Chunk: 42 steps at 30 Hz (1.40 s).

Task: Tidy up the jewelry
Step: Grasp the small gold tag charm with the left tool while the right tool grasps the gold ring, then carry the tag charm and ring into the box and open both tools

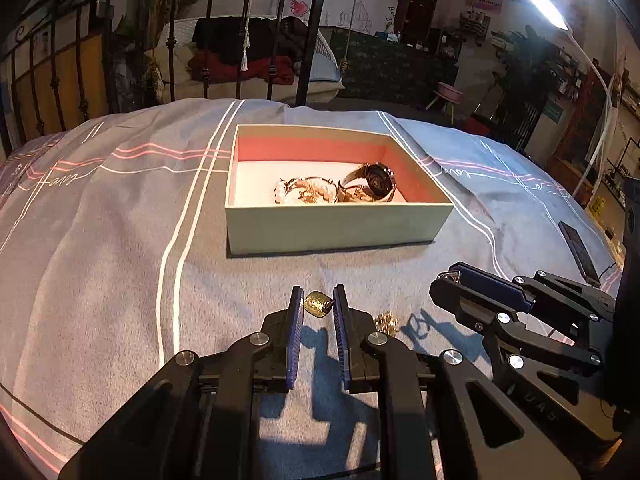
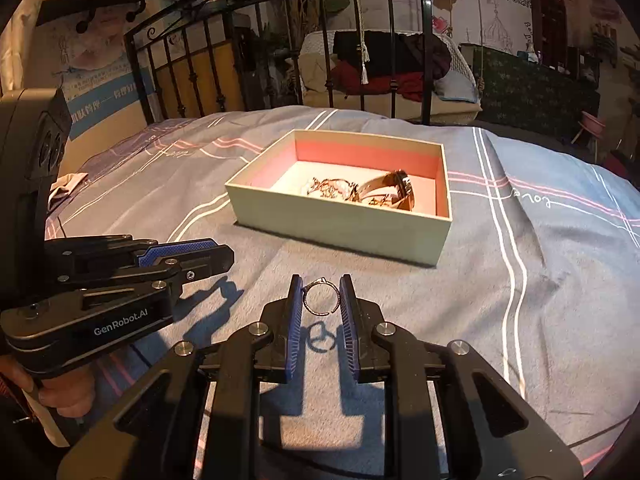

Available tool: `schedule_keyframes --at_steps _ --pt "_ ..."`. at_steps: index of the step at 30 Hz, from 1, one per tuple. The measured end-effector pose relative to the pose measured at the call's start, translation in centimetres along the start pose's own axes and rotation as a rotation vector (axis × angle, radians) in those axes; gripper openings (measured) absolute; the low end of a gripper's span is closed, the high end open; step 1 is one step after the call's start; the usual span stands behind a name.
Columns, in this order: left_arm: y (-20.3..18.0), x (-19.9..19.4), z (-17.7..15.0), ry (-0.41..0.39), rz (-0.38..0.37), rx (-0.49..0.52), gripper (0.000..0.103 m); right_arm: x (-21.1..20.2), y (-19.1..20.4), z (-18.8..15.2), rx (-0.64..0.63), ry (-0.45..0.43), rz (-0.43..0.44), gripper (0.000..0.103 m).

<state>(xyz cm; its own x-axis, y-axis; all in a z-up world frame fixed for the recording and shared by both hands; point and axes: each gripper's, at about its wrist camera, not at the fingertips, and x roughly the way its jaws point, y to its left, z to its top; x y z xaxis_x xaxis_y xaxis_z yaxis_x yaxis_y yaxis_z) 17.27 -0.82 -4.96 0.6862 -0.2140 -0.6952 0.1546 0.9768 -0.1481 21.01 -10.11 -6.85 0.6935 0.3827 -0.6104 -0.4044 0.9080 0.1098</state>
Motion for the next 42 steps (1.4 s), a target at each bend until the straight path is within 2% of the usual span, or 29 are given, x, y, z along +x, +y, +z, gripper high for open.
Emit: schedule_keyframes --at_steps 7,13,19,24,31,42 --pt "-0.4 1.1 5.1 -0.042 0.008 -0.03 0.015 1.1 -1.1 4.7 -0.001 -0.046 -0.032 0.02" --pt "-0.8 2.4 8.6 -0.059 0.045 -0.038 0.015 2.8 -1.6 7.8 -0.005 -0.056 -0.051 0.02" --pt "-0.4 4.3 10.6 -0.038 0.058 -0.054 0.015 5.4 -3.0 9.0 0.001 -0.004 -0.09 0.02" --pt "-0.3 6.7 11.4 0.019 0.095 -0.047 0.015 7.5 -3.6 9.1 0.0 0.058 -0.098 0.02" --pt "0.4 9.9 11.5 0.114 0.098 -0.078 0.014 9.5 -3.5 8.6 -0.022 0.116 -0.089 0.02" --pt "0.0 11.4 11.1 0.152 0.099 -0.062 0.014 10.8 -3.1 8.2 -0.063 0.159 -0.094 0.02"
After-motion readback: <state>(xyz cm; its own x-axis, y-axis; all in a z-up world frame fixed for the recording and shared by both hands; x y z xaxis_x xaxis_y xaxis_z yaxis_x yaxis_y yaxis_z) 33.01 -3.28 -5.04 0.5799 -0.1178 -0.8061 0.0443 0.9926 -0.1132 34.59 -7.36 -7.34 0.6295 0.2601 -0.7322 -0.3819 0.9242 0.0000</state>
